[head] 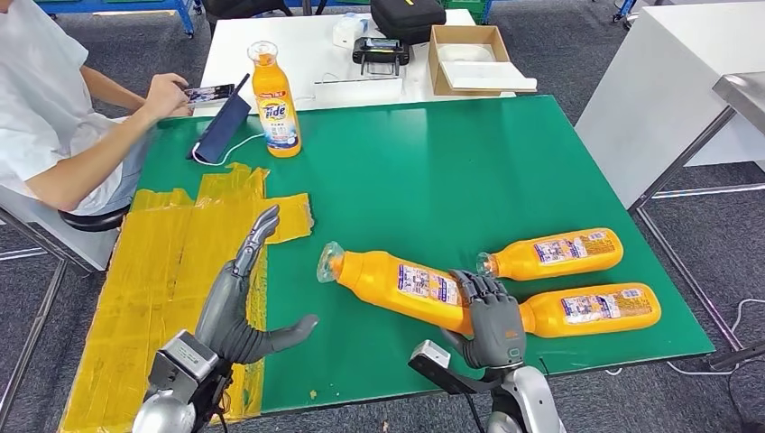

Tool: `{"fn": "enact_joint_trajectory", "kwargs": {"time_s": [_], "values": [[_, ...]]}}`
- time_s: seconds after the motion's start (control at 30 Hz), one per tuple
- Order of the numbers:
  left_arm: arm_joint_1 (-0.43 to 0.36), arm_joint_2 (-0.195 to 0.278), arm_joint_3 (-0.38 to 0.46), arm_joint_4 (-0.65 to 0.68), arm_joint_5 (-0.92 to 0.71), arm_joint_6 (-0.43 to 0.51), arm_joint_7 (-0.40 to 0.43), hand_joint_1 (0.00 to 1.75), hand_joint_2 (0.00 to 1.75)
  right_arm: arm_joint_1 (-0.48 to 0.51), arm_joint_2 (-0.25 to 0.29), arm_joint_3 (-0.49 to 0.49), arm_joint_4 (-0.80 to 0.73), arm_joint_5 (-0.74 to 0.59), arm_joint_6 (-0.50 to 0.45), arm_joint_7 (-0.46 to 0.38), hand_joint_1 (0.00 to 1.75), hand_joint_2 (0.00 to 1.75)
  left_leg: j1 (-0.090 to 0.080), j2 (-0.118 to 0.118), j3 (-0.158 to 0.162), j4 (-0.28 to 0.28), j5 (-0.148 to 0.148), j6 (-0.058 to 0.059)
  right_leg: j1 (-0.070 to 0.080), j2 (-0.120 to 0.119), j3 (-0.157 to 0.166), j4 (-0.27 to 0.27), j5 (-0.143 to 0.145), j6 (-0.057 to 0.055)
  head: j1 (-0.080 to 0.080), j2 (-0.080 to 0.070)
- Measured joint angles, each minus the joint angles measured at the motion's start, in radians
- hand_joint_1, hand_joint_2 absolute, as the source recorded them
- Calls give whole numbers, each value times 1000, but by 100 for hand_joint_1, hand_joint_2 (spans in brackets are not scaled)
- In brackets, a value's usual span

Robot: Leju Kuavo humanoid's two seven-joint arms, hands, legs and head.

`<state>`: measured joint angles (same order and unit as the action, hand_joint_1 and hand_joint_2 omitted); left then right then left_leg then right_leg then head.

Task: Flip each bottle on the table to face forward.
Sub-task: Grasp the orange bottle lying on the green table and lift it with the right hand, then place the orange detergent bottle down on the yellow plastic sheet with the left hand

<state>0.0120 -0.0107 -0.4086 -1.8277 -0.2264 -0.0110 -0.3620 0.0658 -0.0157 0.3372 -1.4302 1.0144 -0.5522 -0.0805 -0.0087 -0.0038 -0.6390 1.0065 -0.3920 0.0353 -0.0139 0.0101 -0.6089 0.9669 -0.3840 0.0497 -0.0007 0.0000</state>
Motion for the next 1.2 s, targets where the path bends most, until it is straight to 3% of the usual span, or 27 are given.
{"fn": "enact_joint_trajectory", "kwargs": {"time_s": [0.27, 0.57, 0.83, 1.2], "values": [[-1, 0, -9, 1, 65, 14, 20, 0, 175, 23, 49, -31, -52, -94, -126, -123, 175, 175, 1, 0, 0, 0, 0, 0, 0, 0, -1, 0, 0, 0, 0, 0], [-46, 2, -11, 103, 405, -90, 201, 0, 175, 23, 104, -41, -81, -214, -134, -263, 175, 175, 0, 0, 0, 0, 1, 0, 0, 0, 0, 0, 0, 0, 0, 0], [-61, 2, -5, 158, 597, -99, 238, 0, 175, -13, 128, -12, -67, -230, -134, -272, 175, 175, 0, 0, -1, 0, 1, 0, 0, 0, -1, 0, 0, 0, 0, 0], [-64, 2, -3, 175, 624, -108, 243, 0, 175, -31, 129, 9, -48, -232, -134, -272, 175, 175, 0, 0, -1, 0, 1, 0, 0, 0, -1, 0, 0, -1, 0, 0]]}}
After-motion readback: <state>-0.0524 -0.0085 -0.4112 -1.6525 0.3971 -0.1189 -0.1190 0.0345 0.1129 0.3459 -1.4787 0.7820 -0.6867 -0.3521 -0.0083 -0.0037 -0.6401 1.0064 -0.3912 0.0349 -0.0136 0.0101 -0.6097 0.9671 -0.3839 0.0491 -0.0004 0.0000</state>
